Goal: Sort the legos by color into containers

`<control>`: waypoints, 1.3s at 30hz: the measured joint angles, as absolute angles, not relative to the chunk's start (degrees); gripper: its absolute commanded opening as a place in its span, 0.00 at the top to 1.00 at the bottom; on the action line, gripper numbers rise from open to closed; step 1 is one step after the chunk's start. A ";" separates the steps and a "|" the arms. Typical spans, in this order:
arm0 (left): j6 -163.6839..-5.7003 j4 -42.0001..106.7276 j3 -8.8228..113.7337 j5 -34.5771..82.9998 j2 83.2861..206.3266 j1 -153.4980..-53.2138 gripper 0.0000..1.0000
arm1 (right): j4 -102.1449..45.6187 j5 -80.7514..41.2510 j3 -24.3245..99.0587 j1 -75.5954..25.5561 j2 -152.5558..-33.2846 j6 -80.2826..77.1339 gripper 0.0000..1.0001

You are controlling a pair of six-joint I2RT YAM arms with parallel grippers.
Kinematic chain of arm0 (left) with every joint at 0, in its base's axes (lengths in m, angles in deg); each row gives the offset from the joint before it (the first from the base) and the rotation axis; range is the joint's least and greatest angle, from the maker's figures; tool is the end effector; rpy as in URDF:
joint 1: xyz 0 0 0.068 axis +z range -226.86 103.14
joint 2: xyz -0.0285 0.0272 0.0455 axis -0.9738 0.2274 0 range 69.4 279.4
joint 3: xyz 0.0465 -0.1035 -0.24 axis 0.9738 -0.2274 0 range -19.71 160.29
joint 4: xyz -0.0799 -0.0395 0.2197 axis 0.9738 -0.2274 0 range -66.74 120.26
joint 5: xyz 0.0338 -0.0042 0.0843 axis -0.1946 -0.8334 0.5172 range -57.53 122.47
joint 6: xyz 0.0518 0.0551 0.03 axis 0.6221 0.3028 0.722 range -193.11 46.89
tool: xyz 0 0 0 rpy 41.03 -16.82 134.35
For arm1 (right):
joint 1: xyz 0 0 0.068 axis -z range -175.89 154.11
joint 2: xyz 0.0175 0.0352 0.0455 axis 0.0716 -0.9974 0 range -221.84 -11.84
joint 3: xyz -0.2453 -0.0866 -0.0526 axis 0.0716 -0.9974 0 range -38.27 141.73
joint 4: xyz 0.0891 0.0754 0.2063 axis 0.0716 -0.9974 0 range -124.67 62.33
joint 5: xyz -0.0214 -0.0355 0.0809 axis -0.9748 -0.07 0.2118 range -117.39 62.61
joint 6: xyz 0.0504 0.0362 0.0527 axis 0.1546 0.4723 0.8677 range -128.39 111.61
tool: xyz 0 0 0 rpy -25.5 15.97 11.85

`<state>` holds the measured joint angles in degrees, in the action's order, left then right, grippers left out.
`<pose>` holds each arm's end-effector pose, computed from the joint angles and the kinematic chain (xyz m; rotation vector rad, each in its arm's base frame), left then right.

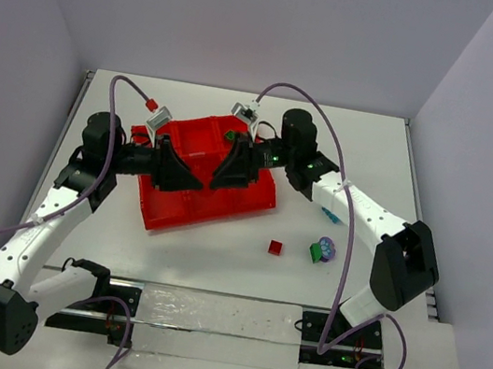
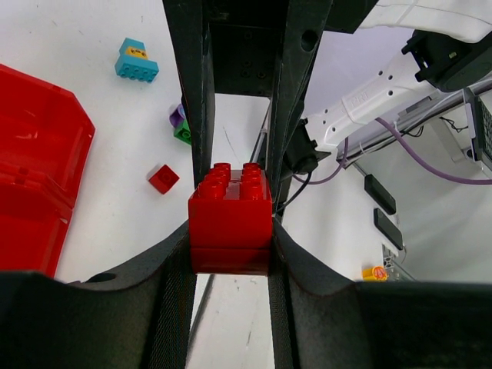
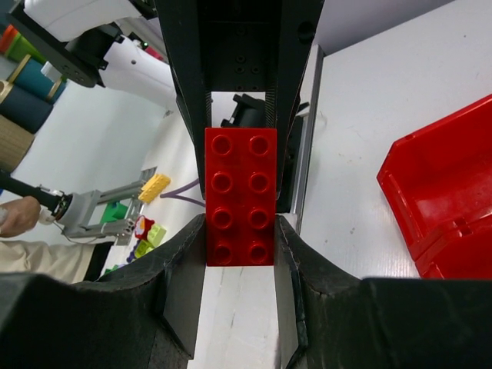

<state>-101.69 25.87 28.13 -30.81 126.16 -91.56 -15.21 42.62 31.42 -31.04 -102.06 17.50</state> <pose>0.1850 -0.1137 0.3290 0.6313 1.8283 -1.5030 0.2431 0.2523 0.3355 -1.1609 1.6021 1.7652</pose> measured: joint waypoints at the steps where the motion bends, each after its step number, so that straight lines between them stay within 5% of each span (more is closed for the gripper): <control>1: -101.51 25.96 28.28 -30.81 126.13 -91.56 1.00 | -14.53 42.76 31.40 -30.93 -102.05 17.99 1.00; 16: -97.84 20.05 28.36 -31.87 125.32 -91.31 1.00 | -12.73 40.39 30.78 -24.71 -98.37 21.02 1.00; 27: -100.30 14.90 31.12 -10.64 128.51 -90.76 1.00 | -38.83 -0.45 34.67 -24.23 -100.34 11.29 1.00; 33: -103.23 12.92 31.29 -1.19 128.62 -90.55 1.00 | -43.49 -11.98 33.91 -24.30 -105.09 9.85 1.00; 39: -106.61 12.48 34.04 4.38 130.89 -90.82 1.00 | -46.03 -16.86 34.10 -25.12 -111.52 8.39 0.82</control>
